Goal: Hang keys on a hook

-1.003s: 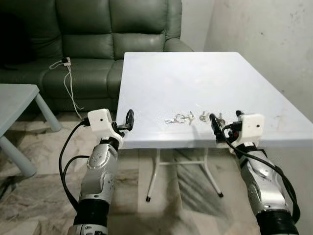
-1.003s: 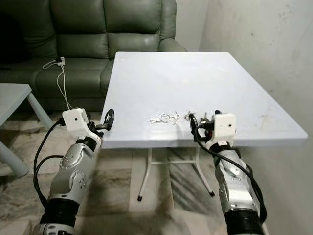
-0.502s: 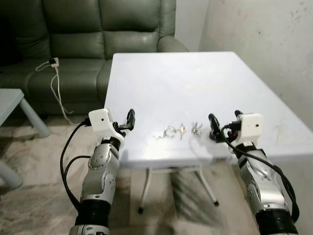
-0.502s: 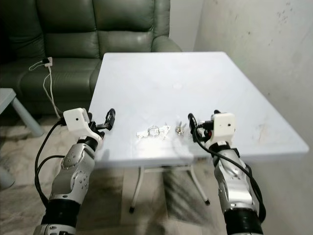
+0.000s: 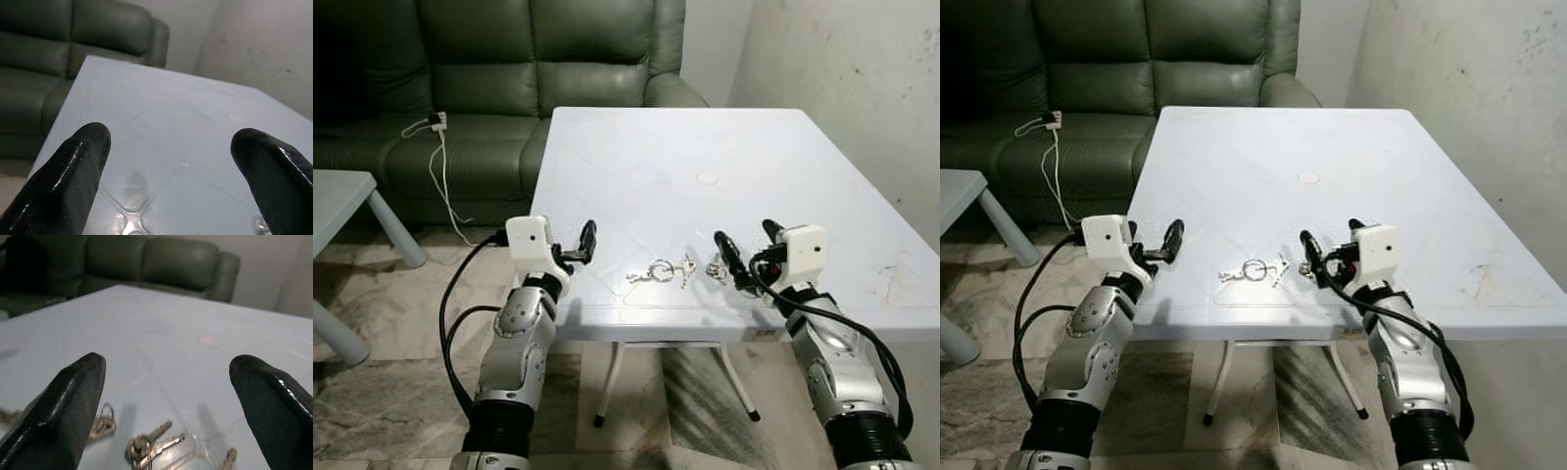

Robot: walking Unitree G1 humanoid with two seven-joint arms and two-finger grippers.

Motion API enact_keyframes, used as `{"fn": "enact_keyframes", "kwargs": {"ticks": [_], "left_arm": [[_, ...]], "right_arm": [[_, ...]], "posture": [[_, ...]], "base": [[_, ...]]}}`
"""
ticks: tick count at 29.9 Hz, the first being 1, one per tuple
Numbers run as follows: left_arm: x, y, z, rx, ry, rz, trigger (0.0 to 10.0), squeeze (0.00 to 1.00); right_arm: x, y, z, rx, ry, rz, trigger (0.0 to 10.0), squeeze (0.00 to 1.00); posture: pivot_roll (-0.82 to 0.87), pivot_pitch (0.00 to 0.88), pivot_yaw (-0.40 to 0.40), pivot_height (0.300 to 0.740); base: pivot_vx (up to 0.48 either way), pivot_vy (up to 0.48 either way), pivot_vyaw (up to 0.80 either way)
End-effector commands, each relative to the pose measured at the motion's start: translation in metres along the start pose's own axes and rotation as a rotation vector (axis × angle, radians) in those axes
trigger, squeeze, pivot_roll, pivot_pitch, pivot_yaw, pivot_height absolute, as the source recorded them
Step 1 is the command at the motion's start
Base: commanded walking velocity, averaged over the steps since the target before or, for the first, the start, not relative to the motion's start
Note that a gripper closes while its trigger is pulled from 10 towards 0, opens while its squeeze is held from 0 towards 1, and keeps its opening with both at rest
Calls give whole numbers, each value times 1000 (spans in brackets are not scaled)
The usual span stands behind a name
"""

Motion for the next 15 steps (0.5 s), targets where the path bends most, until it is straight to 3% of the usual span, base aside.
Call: {"fn": "enact_keyframes", "kwargs": {"ticks": [1,4,6,9,15], "left_arm": [[-12,-1,-2,13,-53,6,10000,0],[-18,-4,-3,23,-76,13,10000,0],[-34,-10,-8,40,-132,13,10000,0],[-47,-12,-13,48,-171,5,10000,0],[-64,-18,-21,65,-223,-2,10000,0]], "right_arm": [[-5,3,3,-11,41,-7,10000,0],[-9,-2,4,31,61,-26,10000,0],[-14,-5,8,65,108,-62,10000,0],[-18,-5,12,82,135,-88,10000,0],[-26,-1,21,102,143,-111,10000,0]], "posture": [[-2,0,-71,740],[-2,4,-71,740],[-2,14,-76,740],[0,20,-80,740],[5,33,-90,740]], "base": [[0,0,0],[0,0,0],[0,0,0],[0,0,0],[0,0,0]]}}
Point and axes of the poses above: a point about 5 cm out from each wrist's last joint towards the gripper, its own z axis pointing out of the wrist towards the gripper, its own y axis along the axis of the wrist's last joint, x = y × z, the point moved 4 cm from there along z, pointing out of the wrist towards the gripper, and after that the axes turned 5 degrees about -z, right-handed, at the moved point
